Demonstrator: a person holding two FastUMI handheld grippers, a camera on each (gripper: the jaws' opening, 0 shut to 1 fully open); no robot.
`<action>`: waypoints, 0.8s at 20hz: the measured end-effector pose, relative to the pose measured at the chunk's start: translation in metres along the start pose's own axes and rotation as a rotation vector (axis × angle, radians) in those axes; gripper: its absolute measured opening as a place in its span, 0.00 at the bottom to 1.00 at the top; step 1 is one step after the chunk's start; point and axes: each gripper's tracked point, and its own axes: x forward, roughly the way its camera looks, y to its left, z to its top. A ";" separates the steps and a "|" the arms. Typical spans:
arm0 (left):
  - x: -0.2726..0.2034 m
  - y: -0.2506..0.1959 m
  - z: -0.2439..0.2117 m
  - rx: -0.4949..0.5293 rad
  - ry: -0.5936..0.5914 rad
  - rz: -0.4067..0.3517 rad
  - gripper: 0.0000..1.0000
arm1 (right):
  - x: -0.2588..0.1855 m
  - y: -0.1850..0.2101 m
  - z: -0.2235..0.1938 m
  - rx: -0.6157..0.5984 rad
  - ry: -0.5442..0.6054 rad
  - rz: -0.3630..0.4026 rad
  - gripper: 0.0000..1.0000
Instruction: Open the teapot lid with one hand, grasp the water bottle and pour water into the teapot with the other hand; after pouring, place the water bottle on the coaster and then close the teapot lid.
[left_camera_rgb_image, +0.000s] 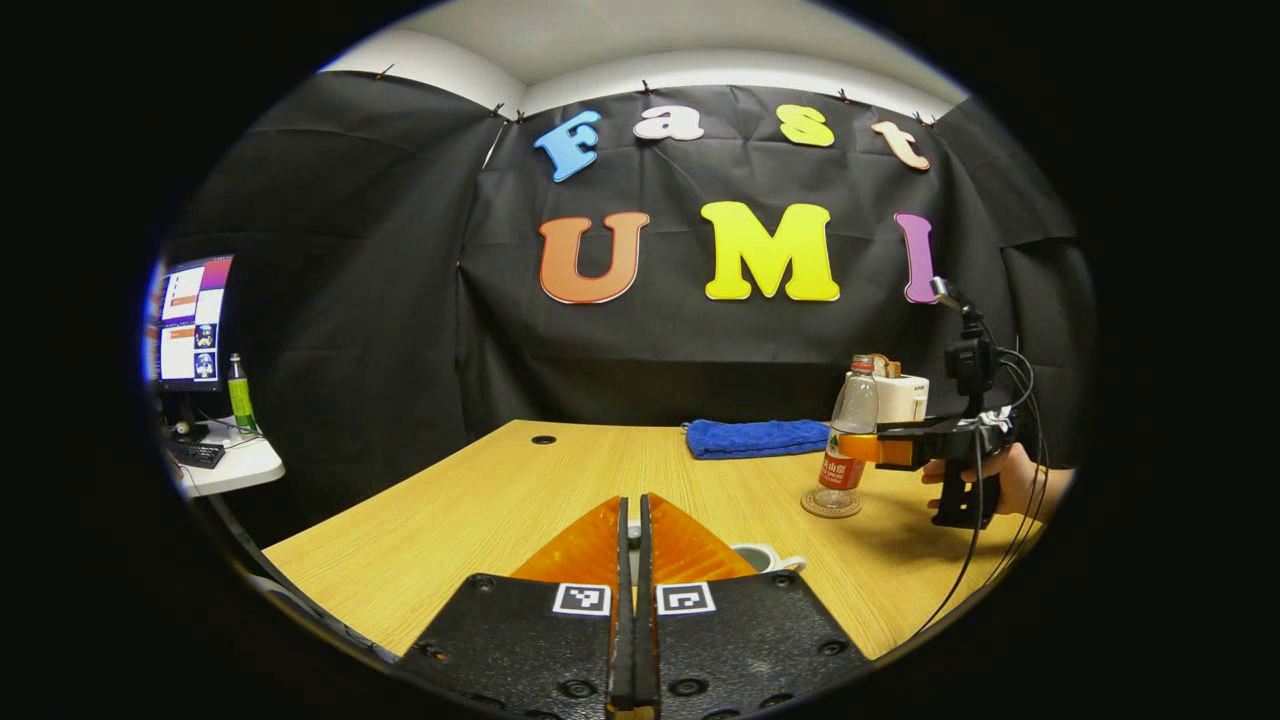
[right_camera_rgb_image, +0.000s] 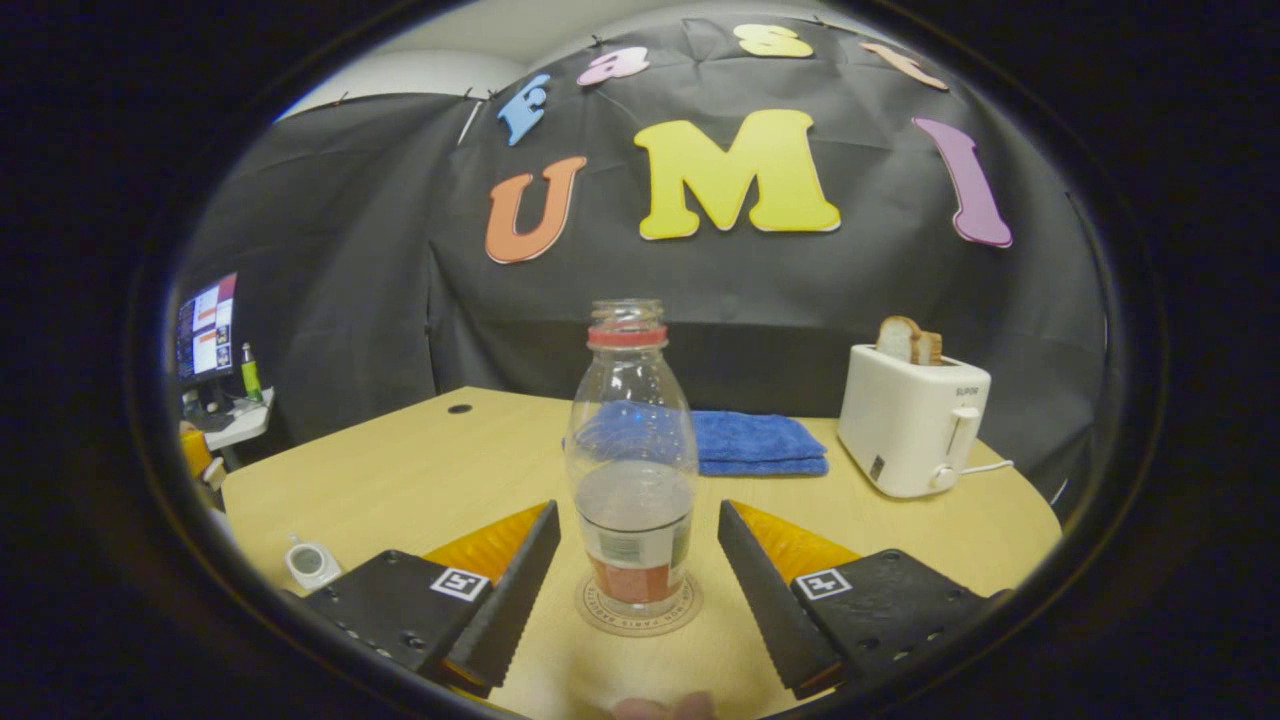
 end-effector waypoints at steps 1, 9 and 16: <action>0.002 -0.003 0.000 -0.004 0.002 -0.009 0.02 | -0.011 -0.002 0.000 0.004 -0.006 -0.002 0.94; 0.027 -0.054 -0.027 -0.010 0.056 -0.108 0.02 | -0.111 -0.020 0.004 -0.057 -0.116 -0.072 0.95; 0.051 -0.076 -0.041 0.011 0.077 -0.121 0.03 | -0.153 -0.026 -0.013 -0.057 -0.157 -0.110 0.94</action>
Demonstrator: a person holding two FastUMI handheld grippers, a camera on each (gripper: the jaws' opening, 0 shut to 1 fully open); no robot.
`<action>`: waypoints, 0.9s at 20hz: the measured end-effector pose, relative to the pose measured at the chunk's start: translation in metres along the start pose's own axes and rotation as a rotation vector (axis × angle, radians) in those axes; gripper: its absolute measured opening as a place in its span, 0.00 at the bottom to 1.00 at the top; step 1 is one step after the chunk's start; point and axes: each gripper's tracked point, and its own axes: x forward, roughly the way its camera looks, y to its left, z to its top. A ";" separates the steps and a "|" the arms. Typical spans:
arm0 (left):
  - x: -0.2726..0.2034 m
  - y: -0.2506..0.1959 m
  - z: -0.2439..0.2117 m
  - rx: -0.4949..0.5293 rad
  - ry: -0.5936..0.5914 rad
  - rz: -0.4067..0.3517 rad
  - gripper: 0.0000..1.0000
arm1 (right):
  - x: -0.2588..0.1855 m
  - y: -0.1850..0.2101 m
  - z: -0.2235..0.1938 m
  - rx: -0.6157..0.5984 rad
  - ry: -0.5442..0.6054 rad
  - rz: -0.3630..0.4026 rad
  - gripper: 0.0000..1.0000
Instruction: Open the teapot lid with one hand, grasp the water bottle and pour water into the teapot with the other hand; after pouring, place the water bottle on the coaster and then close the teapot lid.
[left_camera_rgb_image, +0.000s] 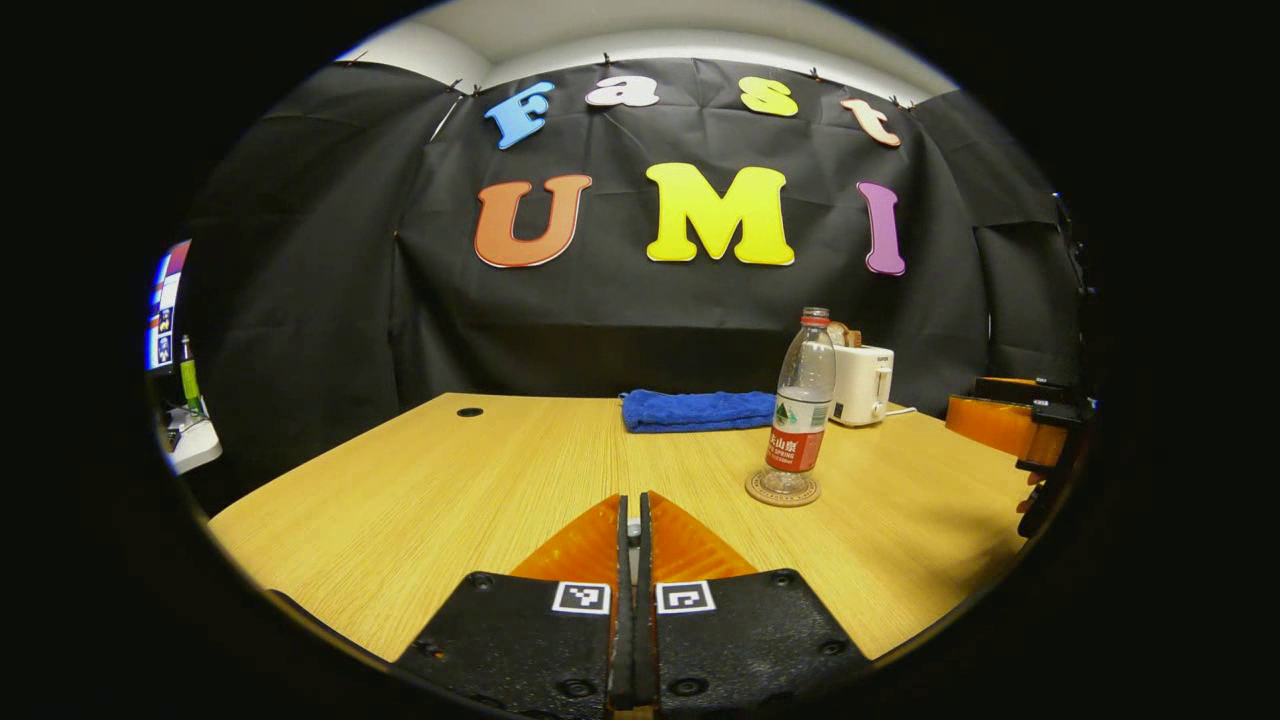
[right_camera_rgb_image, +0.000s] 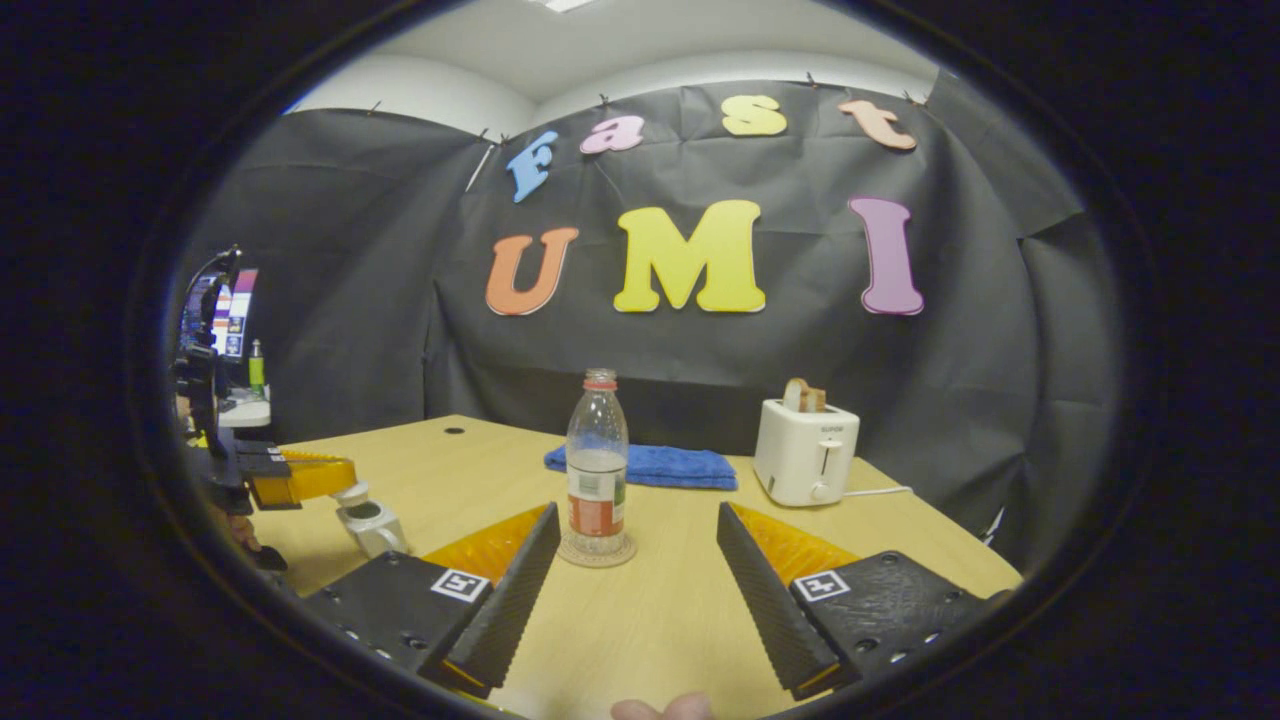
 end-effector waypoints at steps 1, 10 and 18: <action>0.001 0.000 -0.002 0.002 0.005 0.000 0.03 | -0.002 -0.006 -0.005 0.012 0.013 -0.010 0.94; 0.006 -0.005 -0.009 0.009 0.017 0.000 0.03 | -0.005 -0.026 -0.018 0.036 0.036 -0.052 0.95; 0.005 -0.003 -0.018 0.003 0.042 0.015 0.03 | -0.005 -0.019 -0.017 0.011 0.022 -0.034 0.94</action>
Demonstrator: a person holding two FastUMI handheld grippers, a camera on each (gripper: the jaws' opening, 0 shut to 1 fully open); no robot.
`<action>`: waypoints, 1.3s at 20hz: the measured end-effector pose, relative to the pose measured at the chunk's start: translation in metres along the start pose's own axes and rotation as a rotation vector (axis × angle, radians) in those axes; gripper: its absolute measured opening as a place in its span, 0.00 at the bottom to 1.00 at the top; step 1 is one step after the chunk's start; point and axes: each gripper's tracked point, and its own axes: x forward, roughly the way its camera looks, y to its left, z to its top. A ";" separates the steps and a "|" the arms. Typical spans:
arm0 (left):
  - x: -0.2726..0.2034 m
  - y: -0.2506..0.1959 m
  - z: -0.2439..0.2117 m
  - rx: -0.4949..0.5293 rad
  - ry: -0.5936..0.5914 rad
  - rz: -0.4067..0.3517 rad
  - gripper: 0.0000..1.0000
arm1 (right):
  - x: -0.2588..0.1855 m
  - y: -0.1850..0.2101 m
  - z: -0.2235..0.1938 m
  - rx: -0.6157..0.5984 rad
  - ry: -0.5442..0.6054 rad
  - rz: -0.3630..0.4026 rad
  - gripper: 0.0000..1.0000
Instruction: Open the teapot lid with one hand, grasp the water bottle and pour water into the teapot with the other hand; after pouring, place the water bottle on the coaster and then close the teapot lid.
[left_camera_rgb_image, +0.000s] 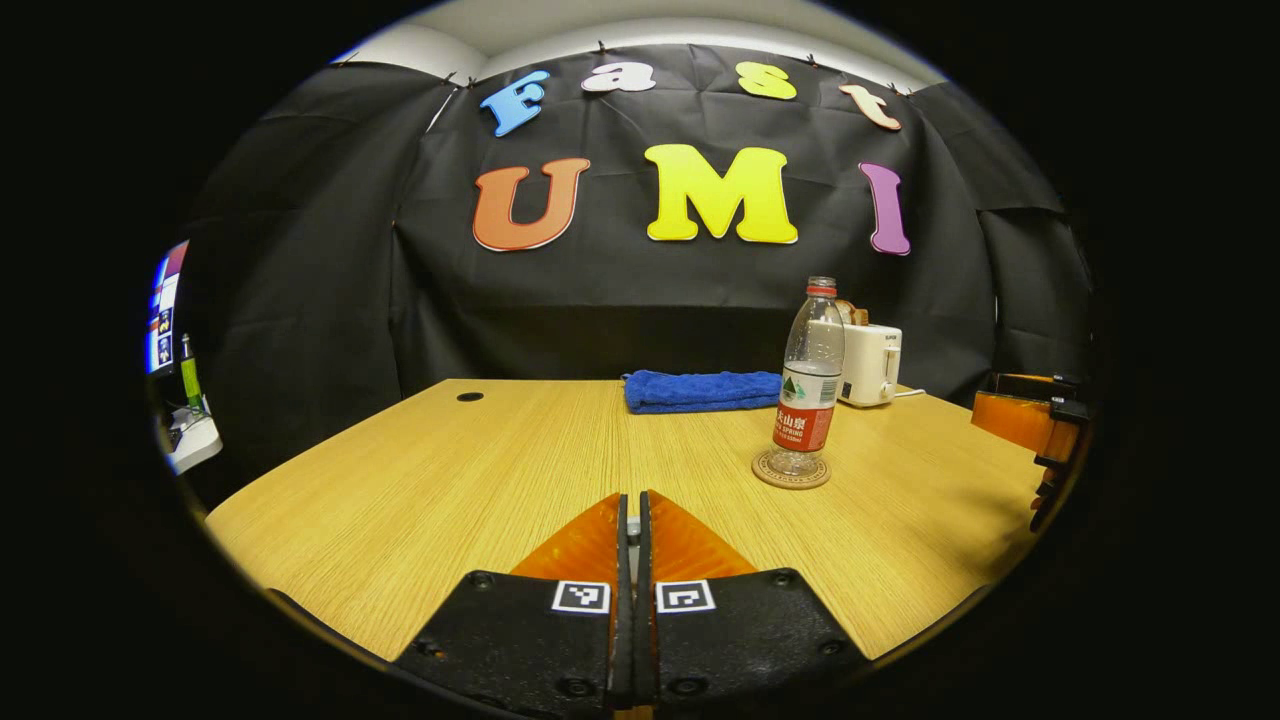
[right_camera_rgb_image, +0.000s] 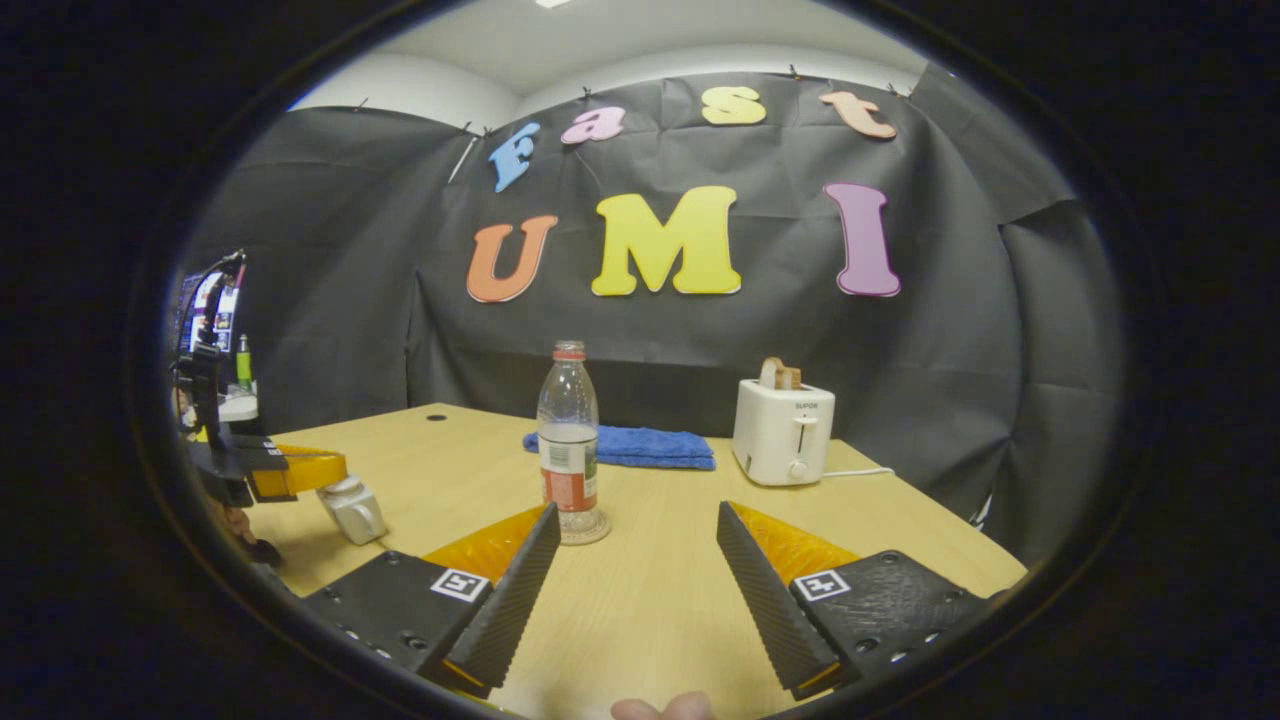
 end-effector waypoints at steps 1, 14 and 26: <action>-0.001 0.000 0.000 0.001 -0.003 0.002 0.03 | 0.000 0.000 0.000 -0.002 0.002 0.000 0.94; -0.012 0.007 0.022 -0.055 -0.033 0.070 1.00 | -0.002 -0.008 -0.006 0.055 0.012 -0.017 0.95; -0.081 -0.043 0.139 0.010 -0.299 0.070 0.99 | -0.047 -0.026 0.048 0.091 -0.109 -0.134 0.95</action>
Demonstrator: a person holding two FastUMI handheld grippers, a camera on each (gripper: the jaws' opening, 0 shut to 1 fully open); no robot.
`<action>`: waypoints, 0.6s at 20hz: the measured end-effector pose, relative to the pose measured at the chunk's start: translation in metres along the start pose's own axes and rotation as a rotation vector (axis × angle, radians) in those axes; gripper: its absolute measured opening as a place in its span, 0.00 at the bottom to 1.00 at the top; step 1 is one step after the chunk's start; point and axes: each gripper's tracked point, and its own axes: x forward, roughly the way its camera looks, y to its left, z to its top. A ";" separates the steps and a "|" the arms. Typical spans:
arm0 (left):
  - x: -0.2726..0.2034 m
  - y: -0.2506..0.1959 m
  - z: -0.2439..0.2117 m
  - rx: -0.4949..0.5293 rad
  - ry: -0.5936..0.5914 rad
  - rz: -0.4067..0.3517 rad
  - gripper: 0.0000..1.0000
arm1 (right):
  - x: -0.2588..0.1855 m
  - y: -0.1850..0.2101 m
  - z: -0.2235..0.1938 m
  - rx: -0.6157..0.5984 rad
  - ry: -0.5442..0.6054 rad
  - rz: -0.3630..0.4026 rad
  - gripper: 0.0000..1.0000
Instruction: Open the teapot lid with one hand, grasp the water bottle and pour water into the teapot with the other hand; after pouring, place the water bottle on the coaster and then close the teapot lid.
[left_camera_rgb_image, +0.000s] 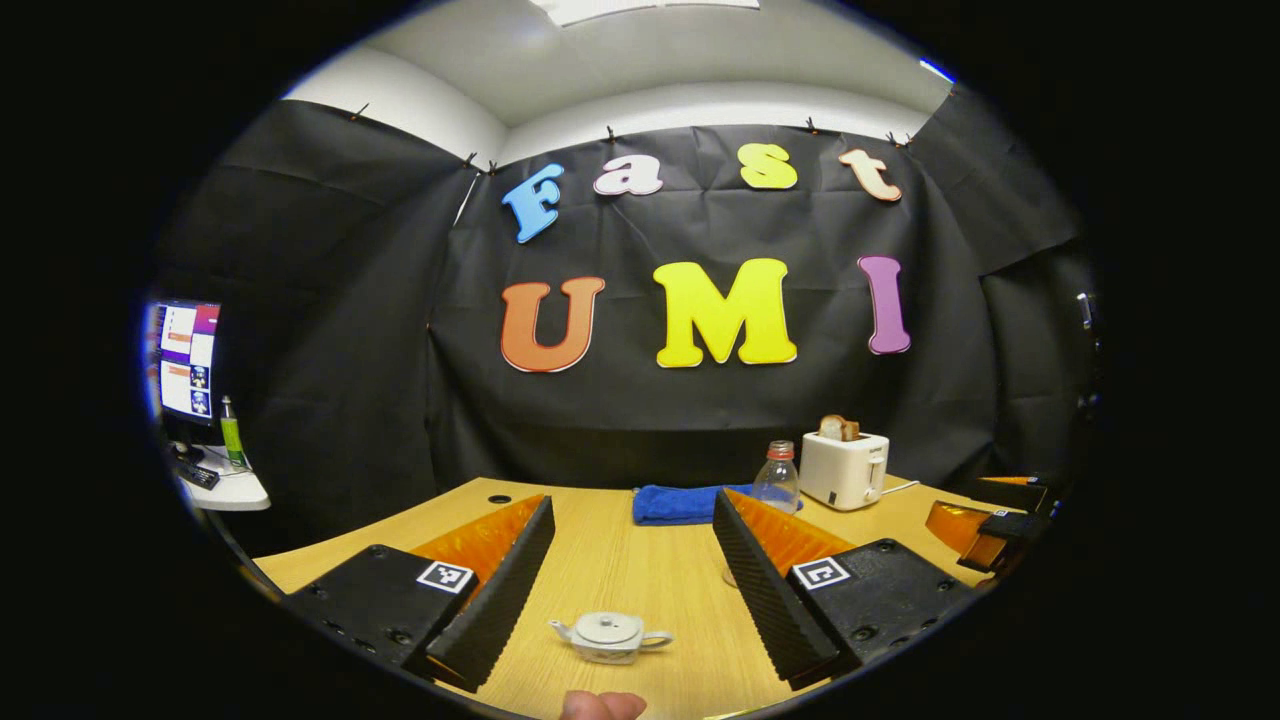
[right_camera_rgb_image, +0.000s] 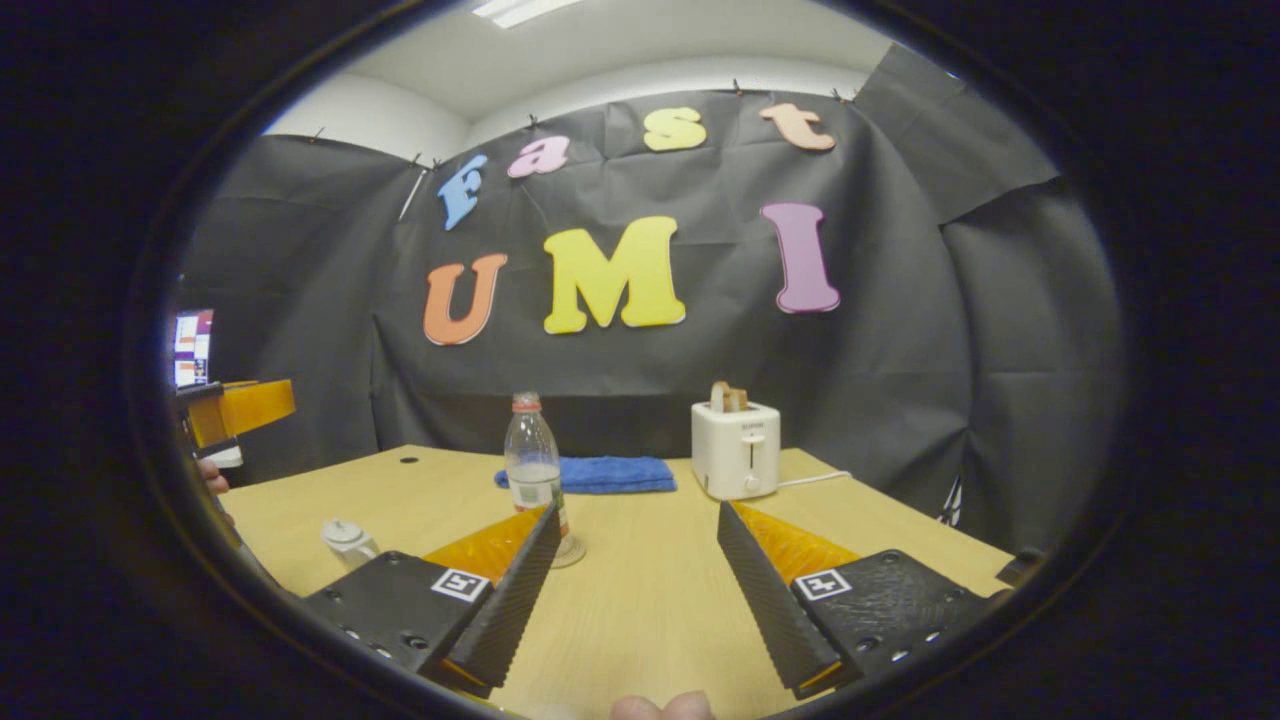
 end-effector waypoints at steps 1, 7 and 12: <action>-0.003 -0.013 0.002 0.000 -0.003 -0.018 0.99 | -0.008 0.001 0.010 -0.004 -0.025 -0.002 0.94; -0.036 -0.039 -0.009 0.006 0.012 -0.041 0.99 | -0.054 0.010 0.033 -0.045 -0.085 -0.019 0.94; -0.059 -0.053 -0.007 -0.007 -0.014 -0.058 0.99 | -0.082 0.022 0.026 -0.041 -0.094 -0.007 0.94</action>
